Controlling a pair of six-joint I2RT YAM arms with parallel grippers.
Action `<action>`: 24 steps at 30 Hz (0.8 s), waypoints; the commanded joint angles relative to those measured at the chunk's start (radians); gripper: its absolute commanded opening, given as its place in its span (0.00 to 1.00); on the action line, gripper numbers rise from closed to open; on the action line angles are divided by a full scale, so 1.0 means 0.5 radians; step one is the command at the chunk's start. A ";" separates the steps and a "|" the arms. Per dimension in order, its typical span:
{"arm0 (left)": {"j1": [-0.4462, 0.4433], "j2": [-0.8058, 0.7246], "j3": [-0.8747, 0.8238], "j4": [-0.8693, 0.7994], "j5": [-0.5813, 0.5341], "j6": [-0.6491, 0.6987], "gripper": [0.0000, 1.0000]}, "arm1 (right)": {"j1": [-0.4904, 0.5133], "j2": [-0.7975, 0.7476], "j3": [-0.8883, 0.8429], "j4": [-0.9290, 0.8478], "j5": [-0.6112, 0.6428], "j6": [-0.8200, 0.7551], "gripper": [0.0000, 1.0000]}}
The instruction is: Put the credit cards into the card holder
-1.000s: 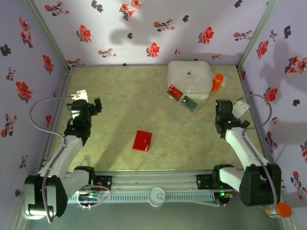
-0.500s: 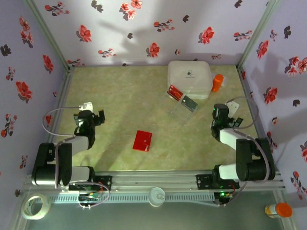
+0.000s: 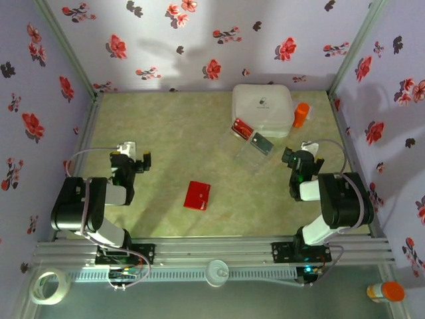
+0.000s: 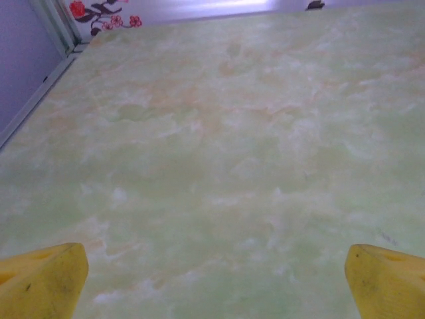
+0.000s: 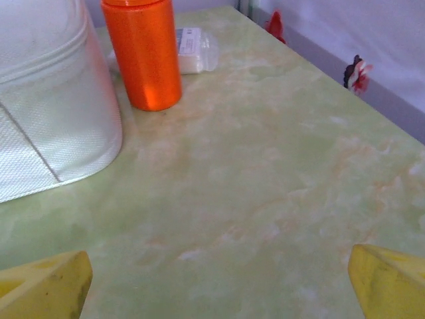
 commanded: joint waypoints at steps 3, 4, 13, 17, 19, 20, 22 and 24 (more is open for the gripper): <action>0.155 0.011 0.171 -0.179 0.142 -0.102 1.00 | -0.030 -0.008 0.102 -0.043 -0.056 -0.024 0.99; 0.155 0.012 0.171 -0.175 0.144 -0.105 1.00 | -0.030 0.012 0.092 0.017 -0.052 -0.029 0.99; 0.123 0.002 0.129 -0.108 0.149 -0.055 1.00 | -0.014 -0.019 0.054 0.052 -0.045 -0.056 0.99; 0.117 0.001 0.132 -0.115 0.143 -0.059 1.00 | -0.014 -0.015 0.053 0.057 -0.045 -0.056 0.99; 0.119 0.001 0.134 -0.117 0.141 -0.059 1.00 | -0.014 -0.013 0.052 0.055 -0.044 -0.056 0.99; 0.121 0.002 0.133 -0.116 0.140 -0.059 1.00 | -0.014 -0.016 0.056 0.053 -0.043 -0.056 0.99; 0.120 0.000 0.135 -0.117 0.142 -0.060 1.00 | -0.014 -0.011 0.059 0.049 -0.038 -0.053 0.99; 0.118 0.002 0.132 -0.115 0.140 -0.060 1.00 | -0.014 -0.011 0.064 0.046 -0.034 -0.051 0.99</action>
